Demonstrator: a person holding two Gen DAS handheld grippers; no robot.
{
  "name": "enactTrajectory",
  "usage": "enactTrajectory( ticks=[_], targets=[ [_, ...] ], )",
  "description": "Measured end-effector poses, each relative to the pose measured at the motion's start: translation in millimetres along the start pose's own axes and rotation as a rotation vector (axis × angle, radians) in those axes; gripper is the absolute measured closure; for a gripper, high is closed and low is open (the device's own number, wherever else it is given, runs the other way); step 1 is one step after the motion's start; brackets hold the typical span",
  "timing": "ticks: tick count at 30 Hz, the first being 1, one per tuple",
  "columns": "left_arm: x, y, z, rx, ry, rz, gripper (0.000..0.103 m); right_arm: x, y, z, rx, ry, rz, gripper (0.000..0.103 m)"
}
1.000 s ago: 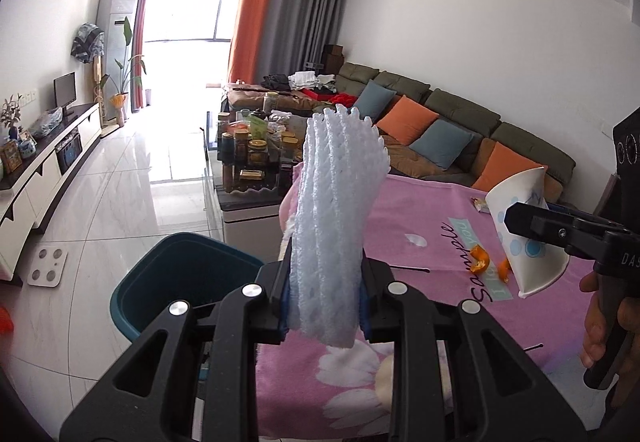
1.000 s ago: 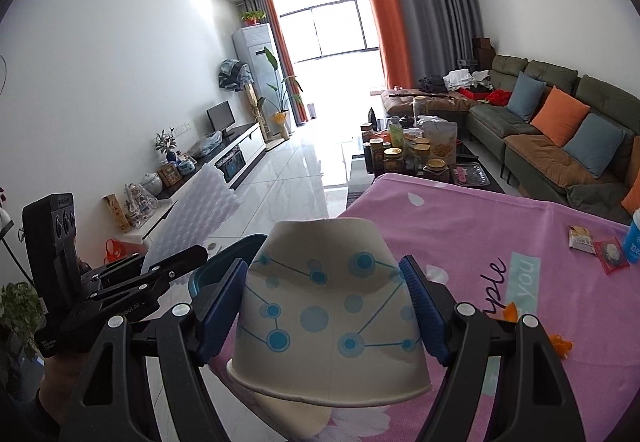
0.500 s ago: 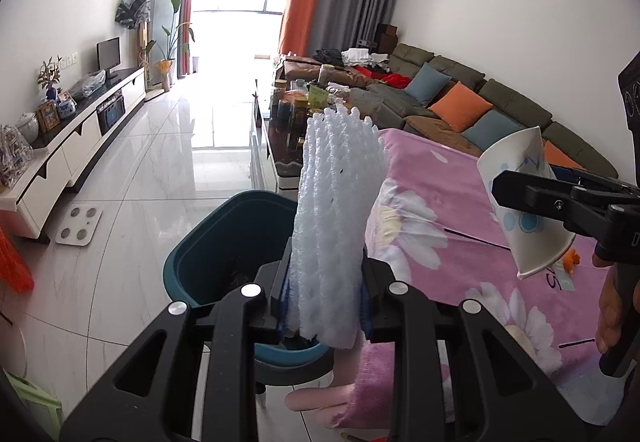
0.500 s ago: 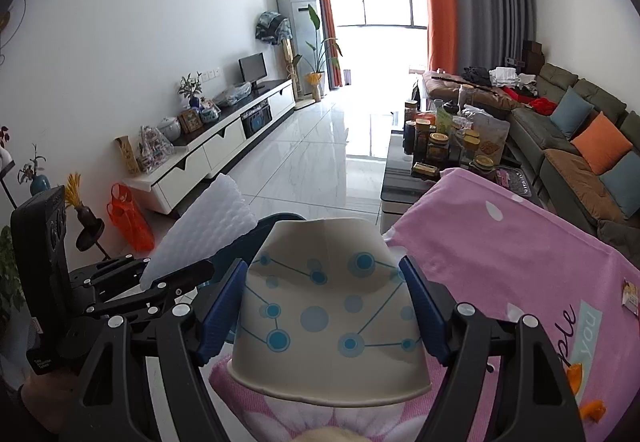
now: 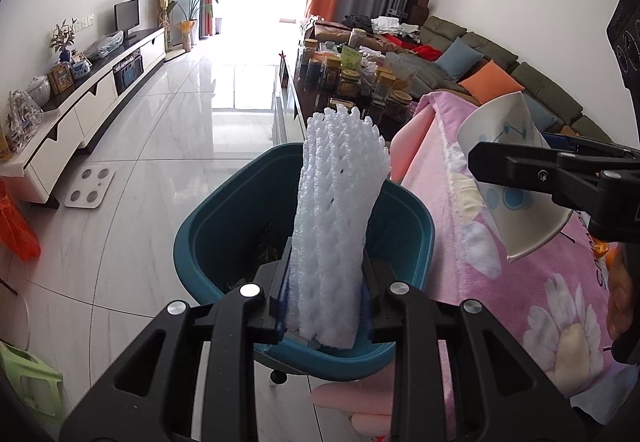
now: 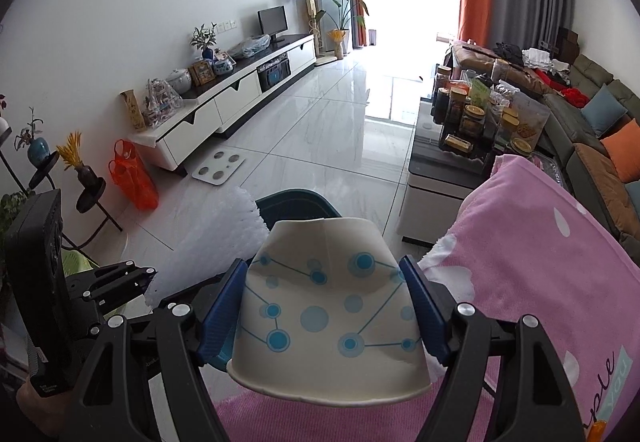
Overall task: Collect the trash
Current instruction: 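Carry the paper cup and foam net with both tools to the teal bin, then open both tools to drop the cup and foam net into the bin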
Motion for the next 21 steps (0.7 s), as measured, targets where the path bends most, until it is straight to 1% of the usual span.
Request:
enactTrajectory(
  ticks=[5,10,13,15,18,20,21],
  targets=[
    [-4,28,-3,-0.036,-0.003,0.017,0.076,0,21,0,-0.046,0.005,0.015,0.029],
    [-6,53,-7,-0.077,-0.004,0.025,0.074,-5,44,8,-0.097,-0.005,0.034,0.029],
    [-5,69,-9,-0.099,-0.006,0.034,0.070,-6,57,9,-0.129,-0.007,0.039,0.029],
    [-4,76,-9,-0.101,-0.007,0.038,0.068,-4,67,8,-0.152,-0.002,0.038,0.028],
    [-4,86,-11,-0.121,-0.003,0.043,0.057,0,77,1,-0.188,0.006,0.036,0.028],
    [-6,89,-11,-0.118,-0.002,0.056,0.039,0,82,-4,-0.209,0.008,0.043,0.028],
    [-6,90,-10,-0.111,-0.003,0.057,0.037,1,83,-6,-0.208,0.005,0.037,0.028]
  ],
)
Point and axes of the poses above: each gripper's, at about its wrist camera, not at the fingertips, and y roughly the way its jaws point, x to its right, z to its top, the point moved 10 cm from there along y, roughly the way its jaws point, and after that the axes turned 8 degrees about z, right-handed, at the moved point
